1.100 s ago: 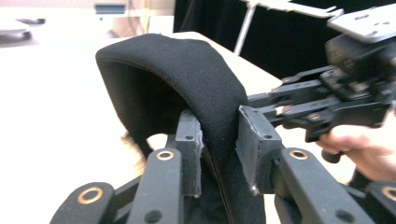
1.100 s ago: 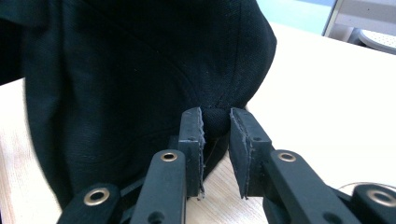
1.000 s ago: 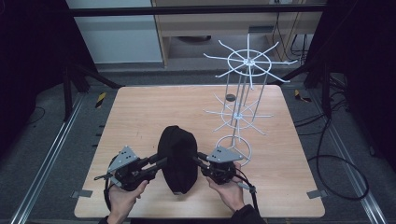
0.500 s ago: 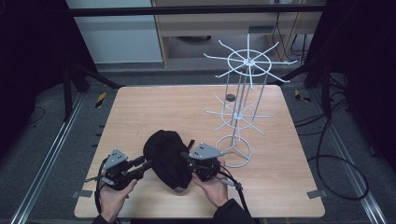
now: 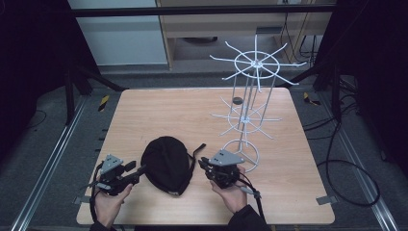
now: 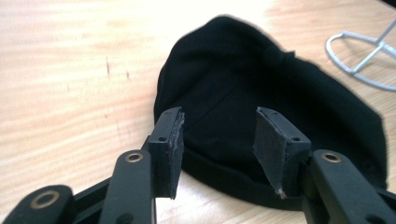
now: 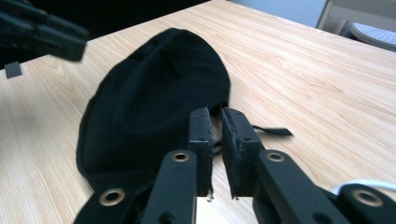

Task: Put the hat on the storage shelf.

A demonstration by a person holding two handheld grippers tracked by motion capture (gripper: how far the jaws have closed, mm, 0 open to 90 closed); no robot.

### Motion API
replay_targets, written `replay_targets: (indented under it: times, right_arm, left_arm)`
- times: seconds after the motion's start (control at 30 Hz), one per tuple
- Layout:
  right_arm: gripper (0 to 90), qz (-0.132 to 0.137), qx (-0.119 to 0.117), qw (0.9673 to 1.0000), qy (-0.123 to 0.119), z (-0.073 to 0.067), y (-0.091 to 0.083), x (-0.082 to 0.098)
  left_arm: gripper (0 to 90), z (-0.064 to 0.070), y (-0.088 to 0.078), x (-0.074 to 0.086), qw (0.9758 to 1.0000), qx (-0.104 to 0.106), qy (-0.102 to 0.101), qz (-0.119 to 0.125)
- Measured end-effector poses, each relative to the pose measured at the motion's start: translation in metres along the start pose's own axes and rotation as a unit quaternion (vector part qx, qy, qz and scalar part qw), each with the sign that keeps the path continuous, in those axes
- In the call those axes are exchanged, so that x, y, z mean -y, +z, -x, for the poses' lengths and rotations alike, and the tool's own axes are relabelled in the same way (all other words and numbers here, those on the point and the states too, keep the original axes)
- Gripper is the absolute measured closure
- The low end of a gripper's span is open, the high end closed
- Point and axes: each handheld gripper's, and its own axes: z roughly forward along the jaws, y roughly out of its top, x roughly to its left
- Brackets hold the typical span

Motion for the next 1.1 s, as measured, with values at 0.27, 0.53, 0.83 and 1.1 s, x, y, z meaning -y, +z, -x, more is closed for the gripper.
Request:
replay_targets:
  times: [0.27, 0.53, 0.83, 1.1]
  right_arm:
    - [69.5, 0.006, 0.031, 0.9990, 0.031, 0.034, -0.046, 0.031]
    - [64.6, 0.008, 0.057, 0.9975, 0.040, 0.048, -0.079, 0.048]
    - [58.0, 0.001, 0.116, 0.9911, 0.065, 0.080, -0.102, 0.066]
    - [55.4, -0.012, 0.141, 0.9862, 0.086, 0.097, -0.103, 0.075]
  left_arm:
    - [49.0, 0.013, 0.001, -0.018, 0.9995, 0.022, 0.014, 0.020]
    - [44.7, 0.025, 0.016, -0.028, 0.9999, 0.007, 0.014, 0.002]
    - [37.3, 0.043, 0.041, -0.040, 0.9996, -0.014, 0.011, -0.021]
    - [34.7, 0.047, 0.073, -0.040, 0.9976, -0.033, -0.012, -0.060]
